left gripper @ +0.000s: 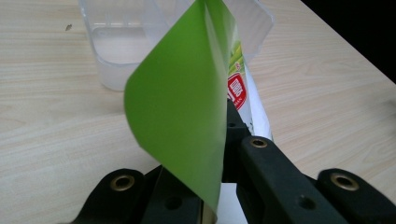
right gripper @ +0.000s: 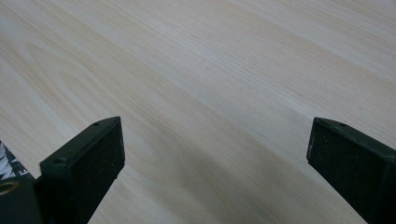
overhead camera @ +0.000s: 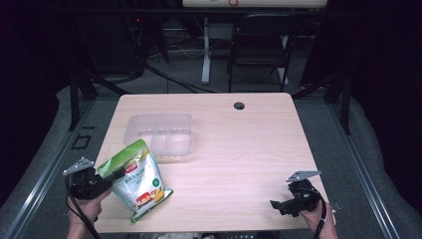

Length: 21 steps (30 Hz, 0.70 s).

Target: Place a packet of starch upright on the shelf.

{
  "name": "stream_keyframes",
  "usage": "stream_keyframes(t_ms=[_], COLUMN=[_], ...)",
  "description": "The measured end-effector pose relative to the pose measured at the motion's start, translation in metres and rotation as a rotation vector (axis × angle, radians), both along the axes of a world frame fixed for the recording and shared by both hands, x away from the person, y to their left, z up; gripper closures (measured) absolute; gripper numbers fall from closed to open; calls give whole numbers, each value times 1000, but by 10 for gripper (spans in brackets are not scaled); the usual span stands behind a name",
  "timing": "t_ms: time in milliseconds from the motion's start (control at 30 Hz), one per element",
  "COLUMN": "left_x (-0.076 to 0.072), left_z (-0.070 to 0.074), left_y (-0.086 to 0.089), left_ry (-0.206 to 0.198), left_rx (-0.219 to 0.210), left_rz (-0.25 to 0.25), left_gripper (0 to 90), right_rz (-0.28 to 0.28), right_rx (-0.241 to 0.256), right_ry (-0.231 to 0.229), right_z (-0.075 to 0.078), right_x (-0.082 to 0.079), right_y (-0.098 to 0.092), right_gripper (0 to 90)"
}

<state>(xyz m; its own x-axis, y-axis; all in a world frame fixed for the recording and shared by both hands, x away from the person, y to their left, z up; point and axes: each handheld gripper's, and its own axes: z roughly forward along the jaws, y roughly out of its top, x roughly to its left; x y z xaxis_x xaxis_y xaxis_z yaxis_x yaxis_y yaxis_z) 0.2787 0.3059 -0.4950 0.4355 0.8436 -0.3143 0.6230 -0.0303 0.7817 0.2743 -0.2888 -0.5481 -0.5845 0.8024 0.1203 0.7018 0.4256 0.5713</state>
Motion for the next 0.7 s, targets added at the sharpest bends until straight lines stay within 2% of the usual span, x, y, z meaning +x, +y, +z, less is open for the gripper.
stream_keyframes(t_ms=[67,133,467,600,667,700], left_x=[-1,-2,-9,-10,-10,-10], left_z=[2,4,19,24,25,28], left_y=[-1,-4,-9,-11,-12,-14], left_ry=[-13,-28,-65,-62,-60,-63], left_rx=[15,58,47,30,33,50], left_rz=[-11,-16,-48,-71,-75,-86], left_gripper=[900,900,900,900,900,900], right_rz=[-3,-2,1,-2,-4,-5], right_rx=[-1,-3,-12,-8,-6,-8], right_ry=[-4,3,3,1,-4,-3], right_z=[0,0,0,0,0,0], right_x=[0,0,0,0,0,0], right_y=[0,0,-2,-2,-2,-2], right_gripper=[36,36,36,36,36,36])
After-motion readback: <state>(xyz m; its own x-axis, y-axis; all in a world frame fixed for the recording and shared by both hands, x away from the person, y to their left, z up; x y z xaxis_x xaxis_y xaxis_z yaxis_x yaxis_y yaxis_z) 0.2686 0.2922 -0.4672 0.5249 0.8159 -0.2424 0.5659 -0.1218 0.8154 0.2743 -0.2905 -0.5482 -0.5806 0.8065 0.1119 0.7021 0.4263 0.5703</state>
